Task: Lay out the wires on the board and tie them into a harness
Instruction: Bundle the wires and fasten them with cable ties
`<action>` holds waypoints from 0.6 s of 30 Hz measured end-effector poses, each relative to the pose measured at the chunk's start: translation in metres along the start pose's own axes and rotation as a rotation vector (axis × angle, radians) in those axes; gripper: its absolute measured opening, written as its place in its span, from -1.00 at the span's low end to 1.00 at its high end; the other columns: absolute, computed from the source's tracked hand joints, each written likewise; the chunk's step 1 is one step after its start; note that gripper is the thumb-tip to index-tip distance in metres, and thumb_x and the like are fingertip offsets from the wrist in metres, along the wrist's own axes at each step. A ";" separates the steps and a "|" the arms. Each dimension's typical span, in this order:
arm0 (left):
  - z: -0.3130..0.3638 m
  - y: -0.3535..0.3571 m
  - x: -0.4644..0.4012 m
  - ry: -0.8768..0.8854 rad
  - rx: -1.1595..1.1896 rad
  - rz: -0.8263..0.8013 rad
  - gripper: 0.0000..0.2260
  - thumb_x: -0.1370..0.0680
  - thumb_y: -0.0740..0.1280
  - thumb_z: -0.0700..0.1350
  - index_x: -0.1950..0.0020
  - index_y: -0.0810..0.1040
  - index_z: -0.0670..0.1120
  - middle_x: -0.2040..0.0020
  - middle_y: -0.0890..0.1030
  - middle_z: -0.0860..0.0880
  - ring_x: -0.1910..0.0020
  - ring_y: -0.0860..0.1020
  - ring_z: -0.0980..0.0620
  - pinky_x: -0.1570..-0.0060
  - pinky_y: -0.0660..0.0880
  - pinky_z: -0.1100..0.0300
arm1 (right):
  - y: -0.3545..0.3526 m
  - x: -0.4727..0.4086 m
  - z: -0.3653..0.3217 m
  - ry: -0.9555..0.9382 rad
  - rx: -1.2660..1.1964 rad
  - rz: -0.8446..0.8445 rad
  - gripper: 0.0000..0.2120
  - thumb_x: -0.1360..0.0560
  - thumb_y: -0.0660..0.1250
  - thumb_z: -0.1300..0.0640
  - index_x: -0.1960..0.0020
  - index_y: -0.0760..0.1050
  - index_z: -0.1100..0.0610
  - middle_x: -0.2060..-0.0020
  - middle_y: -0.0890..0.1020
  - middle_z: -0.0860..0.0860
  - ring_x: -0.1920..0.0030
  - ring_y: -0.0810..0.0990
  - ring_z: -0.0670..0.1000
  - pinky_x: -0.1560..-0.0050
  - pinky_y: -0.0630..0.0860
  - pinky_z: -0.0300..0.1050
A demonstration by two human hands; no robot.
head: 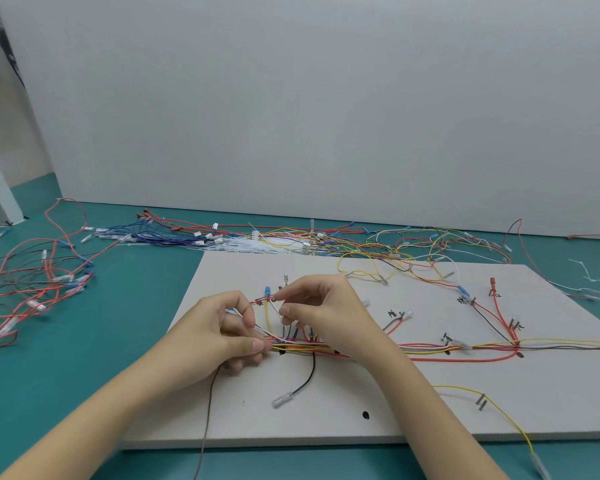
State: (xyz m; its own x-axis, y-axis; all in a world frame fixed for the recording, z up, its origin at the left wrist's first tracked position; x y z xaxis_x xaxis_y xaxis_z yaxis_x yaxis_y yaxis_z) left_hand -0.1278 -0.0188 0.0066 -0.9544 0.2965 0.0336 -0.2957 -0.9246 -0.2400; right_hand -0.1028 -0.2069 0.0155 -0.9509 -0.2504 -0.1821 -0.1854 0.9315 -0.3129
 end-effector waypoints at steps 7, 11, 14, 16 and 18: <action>-0.001 0.006 0.001 0.092 -0.074 0.059 -0.76 -0.49 0.42 -0.32 0.18 0.38 -0.12 0.19 0.71 -0.10 0.21 0.68 0.02 0.51 0.46 0.17 | -0.003 0.000 -0.001 0.004 -0.070 -0.017 -0.83 -0.42 0.40 0.41 0.11 0.65 0.18 0.37 0.66 0.03 0.34 0.64 -0.02 0.29 0.54 -0.21; -0.003 0.013 0.000 0.147 -0.071 0.157 -0.70 -0.50 0.40 -0.33 0.28 0.42 0.00 0.19 0.71 -0.08 0.28 0.64 0.09 0.49 0.48 0.22 | -0.004 0.001 -0.001 0.096 -0.122 -0.032 -0.88 -0.40 0.45 0.37 0.06 0.65 0.27 0.34 0.69 0.14 0.34 0.66 0.00 0.34 0.53 -0.24; -0.006 0.017 -0.003 0.172 0.007 0.196 -0.79 -0.50 0.38 -0.37 0.19 0.39 -0.15 0.21 0.70 -0.13 0.19 0.69 -0.08 0.50 0.51 0.20 | -0.004 0.002 0.000 0.165 -0.149 -0.056 -0.91 -0.41 0.46 0.35 0.08 0.65 0.28 0.40 0.67 0.08 0.36 0.65 -0.04 0.37 0.51 -0.28; -0.008 0.019 -0.004 0.178 0.026 0.213 -0.79 -0.50 0.39 -0.36 0.17 0.37 -0.17 0.21 0.70 -0.14 0.21 0.68 -0.13 0.50 0.52 0.19 | -0.004 0.003 0.001 0.194 -0.181 -0.070 -0.92 -0.42 0.45 0.35 0.08 0.65 0.29 0.37 0.66 0.08 0.34 0.64 -0.02 0.35 0.52 -0.27; -0.010 0.019 -0.004 0.175 0.033 0.233 -0.76 -0.49 0.41 -0.35 0.16 0.38 -0.12 0.20 0.70 -0.13 0.25 0.67 -0.13 0.48 0.53 0.17 | -0.004 0.003 0.001 0.214 -0.195 -0.087 -0.90 -0.44 0.44 0.33 0.04 0.64 0.30 0.34 0.66 0.08 0.30 0.63 0.00 0.31 0.53 -0.23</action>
State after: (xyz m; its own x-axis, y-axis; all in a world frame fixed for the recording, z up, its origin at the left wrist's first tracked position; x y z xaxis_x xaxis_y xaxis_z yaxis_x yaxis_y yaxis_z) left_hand -0.1294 -0.0350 -0.0074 -0.9762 0.1095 -0.1872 -0.0735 -0.9792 -0.1893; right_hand -0.1043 -0.2118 0.0158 -0.9561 -0.2896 0.0450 -0.2930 0.9472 -0.1304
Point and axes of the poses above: each hand's wrist, its own x-axis away from the middle knuckle, its own y-axis out of the palm, z = x × y, the point moved 1 cm from there along -x, towards the middle knuckle
